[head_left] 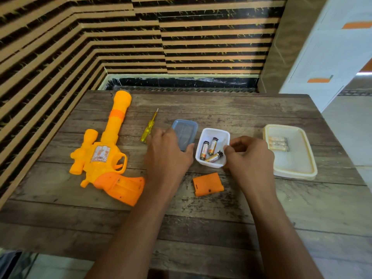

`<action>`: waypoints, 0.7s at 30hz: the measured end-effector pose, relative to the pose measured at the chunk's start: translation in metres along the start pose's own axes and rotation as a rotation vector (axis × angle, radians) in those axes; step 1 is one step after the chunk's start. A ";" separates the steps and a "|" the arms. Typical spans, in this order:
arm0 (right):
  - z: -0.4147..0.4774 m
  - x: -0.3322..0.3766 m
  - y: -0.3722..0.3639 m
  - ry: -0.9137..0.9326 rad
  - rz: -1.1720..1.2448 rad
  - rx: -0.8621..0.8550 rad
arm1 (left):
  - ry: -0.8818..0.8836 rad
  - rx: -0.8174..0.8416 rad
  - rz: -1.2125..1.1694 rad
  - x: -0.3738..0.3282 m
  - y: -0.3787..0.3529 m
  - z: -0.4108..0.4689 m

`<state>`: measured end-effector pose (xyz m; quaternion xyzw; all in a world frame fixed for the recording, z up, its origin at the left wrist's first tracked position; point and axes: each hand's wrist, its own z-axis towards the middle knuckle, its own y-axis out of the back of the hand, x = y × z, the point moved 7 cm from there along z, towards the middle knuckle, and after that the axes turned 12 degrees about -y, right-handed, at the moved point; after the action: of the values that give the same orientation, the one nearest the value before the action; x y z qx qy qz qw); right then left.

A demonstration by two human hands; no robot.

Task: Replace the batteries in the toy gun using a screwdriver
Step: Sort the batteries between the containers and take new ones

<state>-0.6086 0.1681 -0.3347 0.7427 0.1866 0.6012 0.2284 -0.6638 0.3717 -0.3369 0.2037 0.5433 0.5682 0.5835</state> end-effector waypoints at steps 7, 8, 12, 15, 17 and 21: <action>-0.003 0.003 0.000 -0.012 0.001 0.030 | 0.172 -0.165 -0.503 0.015 0.018 0.000; -0.002 0.002 -0.001 -0.022 0.010 0.034 | 0.149 -0.160 -0.529 0.010 0.021 0.000; -0.001 -0.001 -0.009 -0.076 0.157 0.094 | -0.029 0.024 -0.444 -0.017 0.011 -0.009; -0.002 -0.004 -0.010 -0.111 0.241 0.121 | -0.098 0.088 -0.376 -0.028 0.001 -0.014; -0.002 -0.007 -0.006 -0.148 0.303 0.123 | -0.113 0.090 -0.403 -0.031 -0.003 -0.014; -0.003 -0.008 -0.004 -0.167 0.324 0.148 | -0.100 0.036 -0.456 -0.027 -0.004 -0.009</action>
<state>-0.6133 0.1675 -0.3428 0.8252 0.0886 0.5509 0.0881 -0.6634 0.3436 -0.3327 0.1139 0.5559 0.4009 0.7192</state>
